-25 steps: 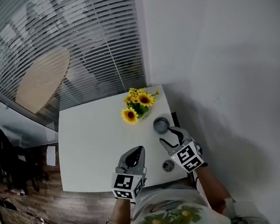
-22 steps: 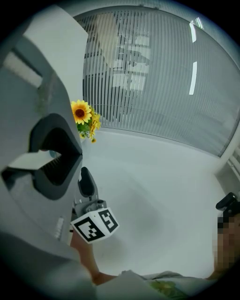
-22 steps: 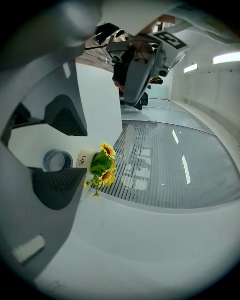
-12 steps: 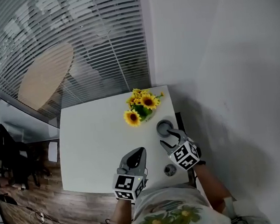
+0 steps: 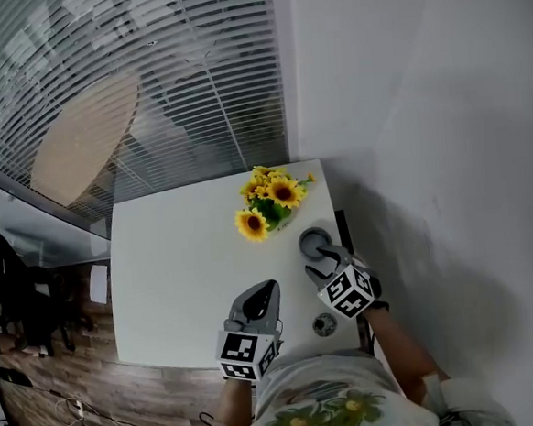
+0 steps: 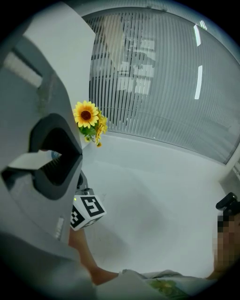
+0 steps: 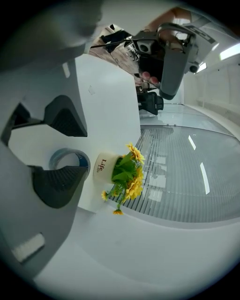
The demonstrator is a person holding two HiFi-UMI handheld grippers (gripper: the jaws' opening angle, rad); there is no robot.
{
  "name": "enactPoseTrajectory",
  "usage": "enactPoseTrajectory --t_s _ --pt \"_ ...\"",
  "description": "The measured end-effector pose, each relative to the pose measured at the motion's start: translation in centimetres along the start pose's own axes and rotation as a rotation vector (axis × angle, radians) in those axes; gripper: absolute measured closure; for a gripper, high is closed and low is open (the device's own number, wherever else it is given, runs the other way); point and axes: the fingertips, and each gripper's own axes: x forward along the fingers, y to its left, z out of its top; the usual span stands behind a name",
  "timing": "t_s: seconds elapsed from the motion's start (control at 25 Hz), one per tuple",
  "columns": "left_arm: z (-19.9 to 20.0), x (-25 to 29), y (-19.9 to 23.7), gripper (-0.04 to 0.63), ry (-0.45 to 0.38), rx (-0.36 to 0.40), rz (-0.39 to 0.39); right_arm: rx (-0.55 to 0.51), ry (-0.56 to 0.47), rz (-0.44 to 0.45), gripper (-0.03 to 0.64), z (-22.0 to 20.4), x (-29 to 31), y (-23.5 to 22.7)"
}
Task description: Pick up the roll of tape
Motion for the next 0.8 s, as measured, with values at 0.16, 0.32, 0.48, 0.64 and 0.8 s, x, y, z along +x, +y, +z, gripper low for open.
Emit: enactPoseTrajectory --t_s 0.16,0.32,0.48,0.64,0.8 --pt "0.0 0.3 0.1 0.591 0.008 -0.002 -0.004 -0.003 0.036 0.007 0.426 -0.9 0.9 0.0" --pt "-0.3 0.5 0.3 0.591 0.015 -0.007 -0.005 -0.021 0.080 0.011 0.428 -2.0 2.1 -0.1" --pt "-0.5 0.4 0.5 0.591 0.020 -0.012 -0.004 -0.038 0.119 0.015 0.431 -3.0 3.0 -0.1" --pt "-0.5 0.4 0.8 0.591 0.023 -0.020 0.001 -0.059 0.146 0.018 0.433 -3.5 3.7 -0.1" --pt "-0.8 0.6 0.9 0.591 0.025 -0.026 0.003 -0.100 0.173 0.021 0.436 -3.9 4.2 0.0"
